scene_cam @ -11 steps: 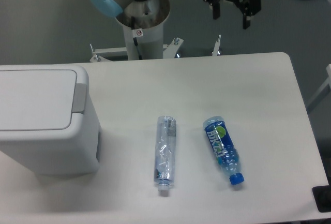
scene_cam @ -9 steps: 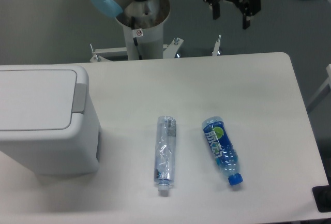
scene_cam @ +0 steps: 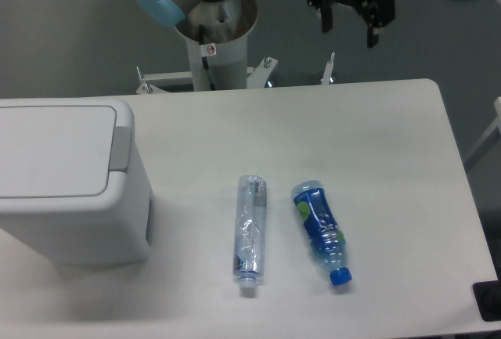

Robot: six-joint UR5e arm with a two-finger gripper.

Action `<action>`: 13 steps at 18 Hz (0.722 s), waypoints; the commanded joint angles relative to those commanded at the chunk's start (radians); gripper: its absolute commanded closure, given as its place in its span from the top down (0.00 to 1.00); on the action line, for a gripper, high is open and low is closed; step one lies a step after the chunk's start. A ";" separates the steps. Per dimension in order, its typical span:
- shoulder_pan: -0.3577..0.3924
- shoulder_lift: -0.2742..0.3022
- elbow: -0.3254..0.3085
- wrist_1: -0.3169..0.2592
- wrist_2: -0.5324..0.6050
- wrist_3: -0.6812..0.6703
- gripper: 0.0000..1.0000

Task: Open the trash can
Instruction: 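Start moving the open gripper from its raised pose toward the table, then move the open gripper over to the white trash can lid edge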

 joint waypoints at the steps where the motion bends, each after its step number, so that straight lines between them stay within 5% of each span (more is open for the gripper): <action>1: -0.017 -0.005 0.009 0.006 -0.029 -0.085 1.00; 8: -0.162 -0.002 0.011 0.017 -0.054 -0.465 1.00; 13: -0.254 -0.026 0.008 0.095 -0.148 -0.726 1.00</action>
